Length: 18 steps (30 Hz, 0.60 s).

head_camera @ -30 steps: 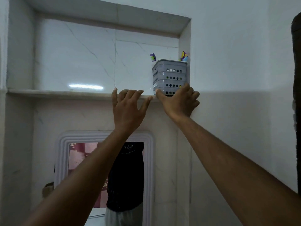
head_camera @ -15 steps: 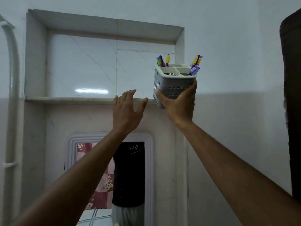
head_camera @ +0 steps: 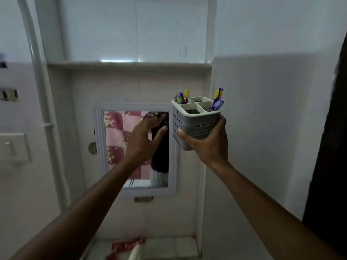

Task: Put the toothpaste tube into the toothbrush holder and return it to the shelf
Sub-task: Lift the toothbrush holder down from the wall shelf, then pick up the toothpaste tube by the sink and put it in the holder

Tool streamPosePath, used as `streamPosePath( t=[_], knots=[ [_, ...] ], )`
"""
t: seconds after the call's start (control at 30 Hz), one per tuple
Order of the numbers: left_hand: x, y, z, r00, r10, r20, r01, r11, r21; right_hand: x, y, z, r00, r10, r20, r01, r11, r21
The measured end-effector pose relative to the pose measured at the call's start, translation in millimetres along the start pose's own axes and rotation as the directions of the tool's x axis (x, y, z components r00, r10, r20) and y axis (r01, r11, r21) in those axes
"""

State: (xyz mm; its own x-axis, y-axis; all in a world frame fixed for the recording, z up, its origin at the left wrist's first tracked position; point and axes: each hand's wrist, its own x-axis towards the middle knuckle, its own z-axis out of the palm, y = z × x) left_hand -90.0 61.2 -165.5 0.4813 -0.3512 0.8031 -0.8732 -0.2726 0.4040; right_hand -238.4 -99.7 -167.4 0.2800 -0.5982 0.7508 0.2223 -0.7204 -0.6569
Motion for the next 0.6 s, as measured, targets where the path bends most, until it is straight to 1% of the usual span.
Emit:
streamPosePath(
  t=[0.1, 0.2, 0.27, 0.33, 0.4, 0.5, 0.57, 0.6],
  knots=[
    [-52, -20, 7, 0.997, -0.053, 0.057, 0.054, 0.999, -0.005, -42, 28, -1, 0.994, 0.085, 0.069, -0.084, 0.996, -0.018],
    [-99, -44, 13, 0.969, -0.206, 0.134, 0.201, 0.978, 0.05, -83, 49, 1, 0.976, 0.18, 0.127, -0.176, 0.984, -0.042],
    [-131, -63, 16, 0.944, -0.274, 0.185, 0.27, 0.962, 0.046, -111, 65, 6, 0.958, 0.241, 0.155, -0.234, 0.97, -0.063],
    [-159, -81, 21, 0.917, -0.325, 0.23, 0.322, 0.945, 0.053, -135, 80, 10, 0.928, 0.304, 0.214, -0.291, 0.952, -0.093],
    [-183, -107, 30, 0.897, -0.359, 0.257, 0.353, 0.933, 0.07, -161, 101, 24, 0.896, 0.375, 0.239, -0.351, 0.926, -0.137],
    [-227, -142, 40, 0.835, -0.435, 0.338, 0.438, 0.896, 0.07, -205, 131, 36, 0.833, 0.465, 0.3, -0.424, 0.885, -0.193],
    [-268, -193, 51, 0.764, -0.492, 0.418, 0.506, 0.858, 0.085, -253, 155, 60, 0.764, 0.582, 0.279, -0.525, 0.812, -0.256],
    [-282, -195, 47, 0.732, -0.528, 0.43, 0.53, 0.838, 0.128, -262, 152, 54, 0.747, 0.593, 0.3, -0.523, 0.804, -0.284]
  ],
)
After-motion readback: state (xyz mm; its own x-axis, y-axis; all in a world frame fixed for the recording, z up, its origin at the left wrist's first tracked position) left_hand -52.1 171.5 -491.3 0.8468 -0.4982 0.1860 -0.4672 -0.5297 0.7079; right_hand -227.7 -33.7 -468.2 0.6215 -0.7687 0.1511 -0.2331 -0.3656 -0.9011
